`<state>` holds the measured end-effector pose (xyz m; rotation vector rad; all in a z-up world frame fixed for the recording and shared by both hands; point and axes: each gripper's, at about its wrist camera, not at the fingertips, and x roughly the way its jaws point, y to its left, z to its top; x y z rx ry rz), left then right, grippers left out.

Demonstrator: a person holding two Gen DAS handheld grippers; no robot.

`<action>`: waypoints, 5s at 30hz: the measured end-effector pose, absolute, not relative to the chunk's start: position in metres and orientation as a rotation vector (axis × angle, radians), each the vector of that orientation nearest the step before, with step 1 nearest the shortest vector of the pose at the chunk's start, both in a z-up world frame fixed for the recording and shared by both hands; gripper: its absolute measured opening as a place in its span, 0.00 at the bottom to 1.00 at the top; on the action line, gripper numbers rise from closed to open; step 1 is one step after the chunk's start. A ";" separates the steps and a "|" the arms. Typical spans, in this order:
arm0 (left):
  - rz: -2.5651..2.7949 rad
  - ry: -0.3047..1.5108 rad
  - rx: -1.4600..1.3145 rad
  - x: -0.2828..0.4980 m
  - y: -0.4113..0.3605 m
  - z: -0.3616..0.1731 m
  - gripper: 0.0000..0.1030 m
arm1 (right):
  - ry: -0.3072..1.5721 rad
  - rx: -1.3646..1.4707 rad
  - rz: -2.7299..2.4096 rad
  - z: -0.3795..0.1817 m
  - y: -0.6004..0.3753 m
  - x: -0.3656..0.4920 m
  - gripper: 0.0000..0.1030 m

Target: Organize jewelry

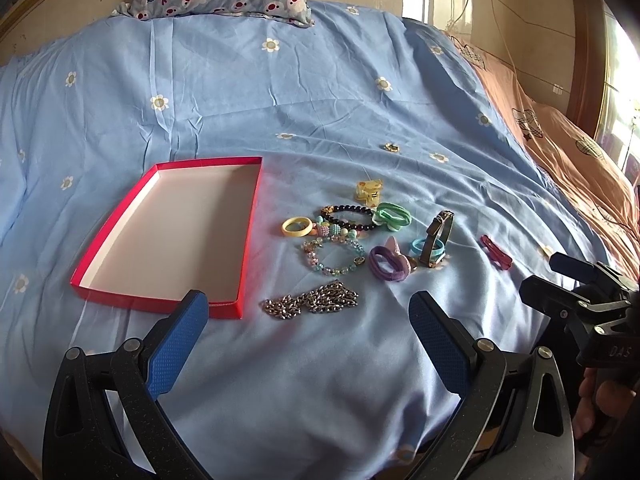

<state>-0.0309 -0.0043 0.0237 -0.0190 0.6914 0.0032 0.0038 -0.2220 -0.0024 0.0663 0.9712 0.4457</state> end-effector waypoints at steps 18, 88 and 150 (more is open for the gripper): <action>-0.010 0.698 -0.026 -0.030 -0.005 0.024 0.98 | 0.971 0.074 0.450 -0.004 -0.221 0.004 1.00; -0.189 0.844 -0.269 0.042 0.066 -0.004 0.11 | 1.126 0.092 0.674 -0.032 -0.141 0.057 0.17; 0.175 0.891 -0.312 0.062 0.221 -0.020 0.46 | 1.151 0.031 0.899 -0.081 0.043 0.111 0.37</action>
